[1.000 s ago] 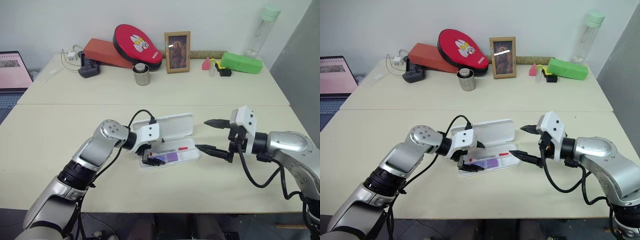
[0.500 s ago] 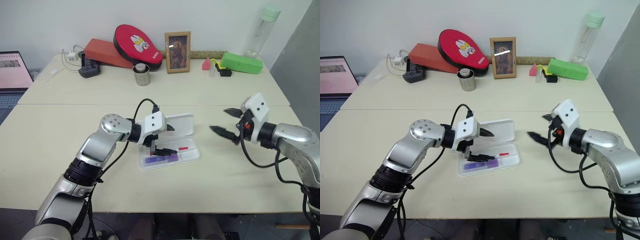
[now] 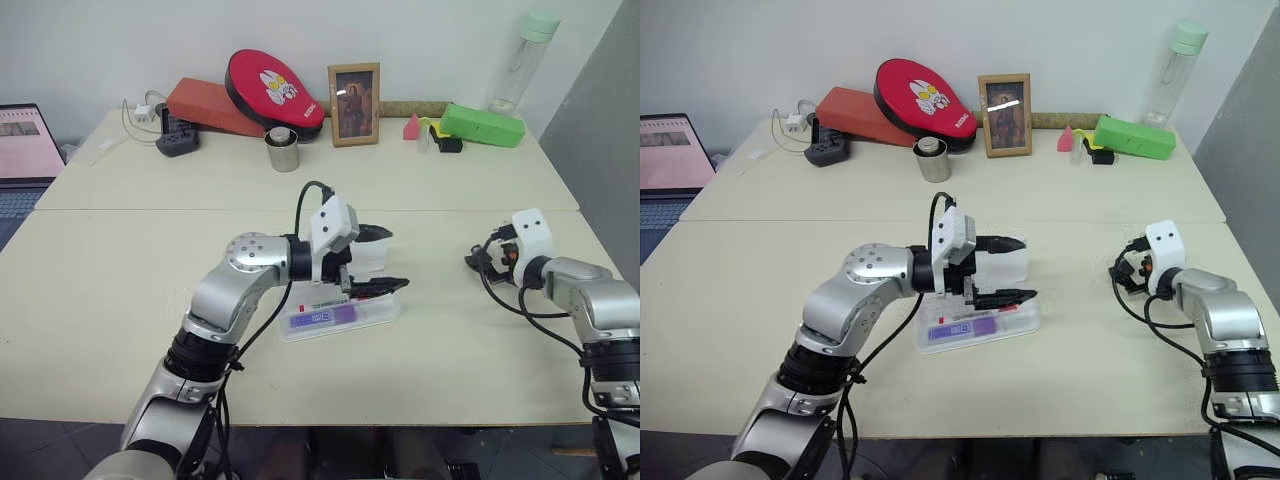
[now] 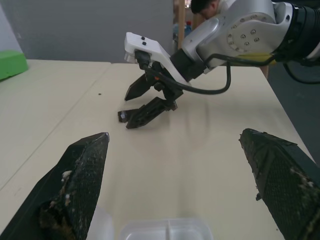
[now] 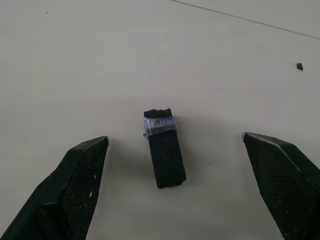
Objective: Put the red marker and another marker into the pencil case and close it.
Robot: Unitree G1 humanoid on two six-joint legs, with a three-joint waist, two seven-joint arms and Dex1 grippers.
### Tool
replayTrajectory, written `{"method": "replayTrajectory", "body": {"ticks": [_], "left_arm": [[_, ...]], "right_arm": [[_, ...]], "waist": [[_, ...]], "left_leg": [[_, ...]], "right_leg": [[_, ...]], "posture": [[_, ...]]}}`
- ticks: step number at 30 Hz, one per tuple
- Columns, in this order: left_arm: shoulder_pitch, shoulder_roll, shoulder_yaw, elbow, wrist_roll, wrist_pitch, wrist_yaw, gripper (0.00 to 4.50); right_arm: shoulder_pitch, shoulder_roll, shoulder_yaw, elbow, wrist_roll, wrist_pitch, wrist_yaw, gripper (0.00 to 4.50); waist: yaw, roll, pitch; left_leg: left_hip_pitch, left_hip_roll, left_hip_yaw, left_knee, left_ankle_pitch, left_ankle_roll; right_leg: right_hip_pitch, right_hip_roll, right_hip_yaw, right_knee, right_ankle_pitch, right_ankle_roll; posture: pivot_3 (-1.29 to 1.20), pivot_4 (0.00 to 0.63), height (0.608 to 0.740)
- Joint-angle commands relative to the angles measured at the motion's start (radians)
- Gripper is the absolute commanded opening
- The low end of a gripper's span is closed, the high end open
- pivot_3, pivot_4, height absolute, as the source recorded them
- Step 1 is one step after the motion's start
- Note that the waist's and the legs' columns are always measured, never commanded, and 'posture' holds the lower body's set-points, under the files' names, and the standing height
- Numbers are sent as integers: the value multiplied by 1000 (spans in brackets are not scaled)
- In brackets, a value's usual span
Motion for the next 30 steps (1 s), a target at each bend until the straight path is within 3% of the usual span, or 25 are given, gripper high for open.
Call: {"method": "replayTrajectory", "body": {"ticks": [1,16,19,24,27,30], "left_arm": [[-24,-9,40,-6,15,-44,60,4500],[-42,-34,43,25,3,-59,92,4500],[-38,-28,39,22,1,-61,80,4500],[30,101,75,-49,-14,-45,9,4500],[98,223,133,-129,-70,-16,-64,4500],[138,294,166,-166,-111,8,-102,4500]], "right_arm": [[-22,5,-1,3,-13,-20,23,4087],[-19,-9,-12,-38,-16,11,61,279],[-17,-20,-12,-47,-24,-16,69,278],[21,-65,15,-251,47,-241,320,278],[66,-125,111,-433,134,-203,527,278],[38,-129,173,-448,119,-210,581,278]], "waist": [[0,0,0],[1,0,0],[1,0,0],[-8,0,0],[-8,0,0],[-2,0,0]], "left_leg": [[0,0,0,0,0,0],[0,0,1,1,0,0],[0,0,1,1,0,0],[0,1,2,1,0,0],[0,3,1,0,0,0],[0,3,-2,1,-1,2]], "right_leg": [[0,0,0,0,0,0],[1,0,0,0,0,0],[1,0,0,0,0,0],[0,0,1,0,0,0],[0,2,1,-1,0,0],[1,2,0,-1,0,0]], "posture": [[0,150,740],[0,150,740],[0,150,740],[0,150,740],[0,150,740],[0,150,740]]}}
